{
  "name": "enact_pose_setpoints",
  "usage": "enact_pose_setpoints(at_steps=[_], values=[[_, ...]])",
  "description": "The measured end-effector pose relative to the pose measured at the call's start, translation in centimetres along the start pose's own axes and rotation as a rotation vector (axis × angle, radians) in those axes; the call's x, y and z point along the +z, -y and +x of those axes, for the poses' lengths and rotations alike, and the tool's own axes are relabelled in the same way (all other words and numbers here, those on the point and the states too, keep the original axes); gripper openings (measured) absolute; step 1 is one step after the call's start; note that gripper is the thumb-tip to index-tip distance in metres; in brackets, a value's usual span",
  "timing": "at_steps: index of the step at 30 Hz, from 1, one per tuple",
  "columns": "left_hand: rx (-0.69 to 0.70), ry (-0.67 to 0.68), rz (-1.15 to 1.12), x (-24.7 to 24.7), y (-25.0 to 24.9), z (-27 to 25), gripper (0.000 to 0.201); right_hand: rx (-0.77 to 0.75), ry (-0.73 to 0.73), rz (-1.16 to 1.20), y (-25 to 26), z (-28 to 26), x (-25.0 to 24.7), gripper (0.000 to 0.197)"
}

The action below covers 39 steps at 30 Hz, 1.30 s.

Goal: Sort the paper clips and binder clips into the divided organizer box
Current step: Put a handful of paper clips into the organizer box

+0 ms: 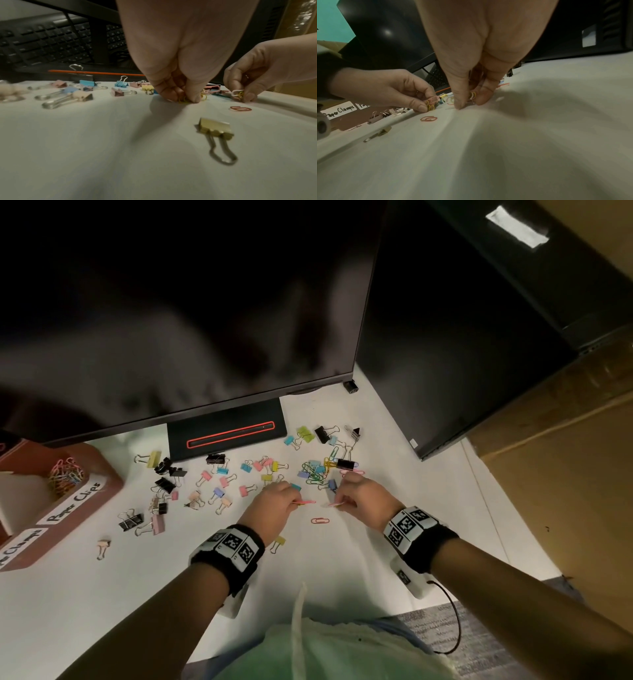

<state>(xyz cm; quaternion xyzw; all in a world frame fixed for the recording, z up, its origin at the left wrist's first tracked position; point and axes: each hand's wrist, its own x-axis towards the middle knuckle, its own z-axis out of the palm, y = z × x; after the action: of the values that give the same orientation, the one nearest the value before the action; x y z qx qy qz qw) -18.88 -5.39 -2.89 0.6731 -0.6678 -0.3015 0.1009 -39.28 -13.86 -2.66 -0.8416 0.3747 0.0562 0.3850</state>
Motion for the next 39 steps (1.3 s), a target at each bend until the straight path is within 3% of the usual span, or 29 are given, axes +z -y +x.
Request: enact_pose_setpoints(at_steps=[5,14,21,26,31,36,39], values=[[-0.076,-0.142,-0.117,-1.0,1.2,-1.7,0.013,-0.157,0.078,-0.001,2.2,-0.2,1.5,0.013],[-0.154,-0.258,-0.21,-3.0,3.9,-5.5,0.01,-0.047,0.108,-0.17,5.1,1.1,3.3,0.017],[-0.186,-0.38,-0.3,-5.4,6.9,-9.0,0.008,-0.092,0.168,-0.225,8.3,2.8,3.9,0.023],[-0.343,-0.576,-0.227,-11.2,11.7,-12.6,0.004,-0.248,0.097,-0.136,15.9,7.5,2.8,0.02],[-0.582,-0.731,-0.156,-17.3,18.1,-15.7,0.019,-0.396,0.003,-0.083,27.4,14.9,3.8,0.018],[-0.72,-0.632,-0.262,-19.5,22.9,-15.8,0.02,-0.343,0.016,-0.043,36.2,20.6,6.7,0.029],[-0.697,-0.578,-0.114,-20.0,23.3,-15.9,0.028,-0.276,0.083,-0.081,37.8,22.1,8.3,0.036]])
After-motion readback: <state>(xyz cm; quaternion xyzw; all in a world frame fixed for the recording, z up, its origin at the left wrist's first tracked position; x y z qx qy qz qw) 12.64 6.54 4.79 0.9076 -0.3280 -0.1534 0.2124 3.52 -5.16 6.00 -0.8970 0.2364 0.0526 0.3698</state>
